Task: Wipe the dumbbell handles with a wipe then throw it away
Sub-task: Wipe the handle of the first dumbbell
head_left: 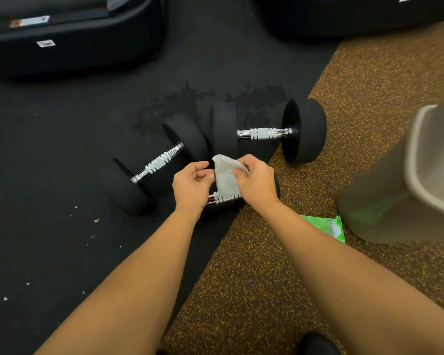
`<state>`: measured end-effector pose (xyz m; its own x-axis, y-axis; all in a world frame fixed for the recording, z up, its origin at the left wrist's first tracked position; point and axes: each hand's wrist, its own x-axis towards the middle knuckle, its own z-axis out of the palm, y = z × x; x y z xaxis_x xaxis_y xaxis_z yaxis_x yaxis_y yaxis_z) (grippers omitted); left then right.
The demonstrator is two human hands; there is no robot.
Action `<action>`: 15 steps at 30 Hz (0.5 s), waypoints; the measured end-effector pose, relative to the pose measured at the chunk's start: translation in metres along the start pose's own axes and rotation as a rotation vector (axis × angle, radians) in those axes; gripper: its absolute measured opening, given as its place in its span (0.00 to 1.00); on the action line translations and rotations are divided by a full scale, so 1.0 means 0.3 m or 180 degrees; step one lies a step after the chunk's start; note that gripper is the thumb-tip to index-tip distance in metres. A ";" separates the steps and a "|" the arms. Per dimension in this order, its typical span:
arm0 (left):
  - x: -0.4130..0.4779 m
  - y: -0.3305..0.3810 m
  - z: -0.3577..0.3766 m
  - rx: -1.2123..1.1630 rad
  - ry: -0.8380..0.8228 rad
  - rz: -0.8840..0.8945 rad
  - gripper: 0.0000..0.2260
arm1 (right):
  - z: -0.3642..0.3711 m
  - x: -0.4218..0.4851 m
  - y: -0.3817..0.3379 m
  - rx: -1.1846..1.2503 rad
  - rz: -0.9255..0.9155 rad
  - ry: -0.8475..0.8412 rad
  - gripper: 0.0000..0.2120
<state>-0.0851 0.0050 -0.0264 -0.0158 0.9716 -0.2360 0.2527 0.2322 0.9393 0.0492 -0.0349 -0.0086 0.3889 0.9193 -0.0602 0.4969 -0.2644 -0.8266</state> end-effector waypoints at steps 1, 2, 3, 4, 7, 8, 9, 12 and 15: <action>0.004 -0.010 -0.011 0.0160 0.0092 0.0038 0.12 | 0.005 0.000 0.004 -0.0032 0.0082 0.0029 0.04; 0.005 -0.017 -0.025 0.0355 0.0186 0.0092 0.12 | 0.011 -0.001 0.008 -0.0078 0.0139 0.0041 0.04; 0.006 -0.025 -0.039 0.0590 0.0242 0.0171 0.11 | 0.015 -0.002 0.012 -0.0137 0.0154 0.0058 0.04; 0.003 -0.029 -0.054 0.0883 0.0238 0.0258 0.11 | 0.019 -0.003 0.015 -0.0217 0.0127 0.0086 0.04; -0.006 -0.055 -0.091 0.1936 -0.0004 0.0531 0.14 | 0.028 -0.003 0.020 -0.0558 0.0021 0.0105 0.04; -0.010 -0.063 -0.101 0.2265 -0.0140 0.0582 0.15 | 0.035 -0.003 0.024 -0.0721 -0.0002 0.0042 0.04; -0.014 -0.070 -0.107 0.2533 -0.0269 0.0603 0.16 | 0.044 -0.001 0.029 -0.0911 -0.0016 -0.0042 0.04; -0.034 -0.082 -0.113 0.2960 -0.0457 0.0684 0.15 | 0.068 -0.006 0.042 -0.1385 -0.0058 -0.0298 0.07; -0.047 -0.083 -0.104 0.2976 -0.0492 0.0777 0.17 | 0.092 -0.026 0.054 -0.1705 -0.0226 -0.0657 0.12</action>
<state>-0.1214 -0.0130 -0.0387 0.2490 0.9562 -0.1542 0.8982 -0.1685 0.4060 0.0327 -0.0381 -0.0370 0.2075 0.9638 -0.1674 0.8606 -0.2612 -0.4372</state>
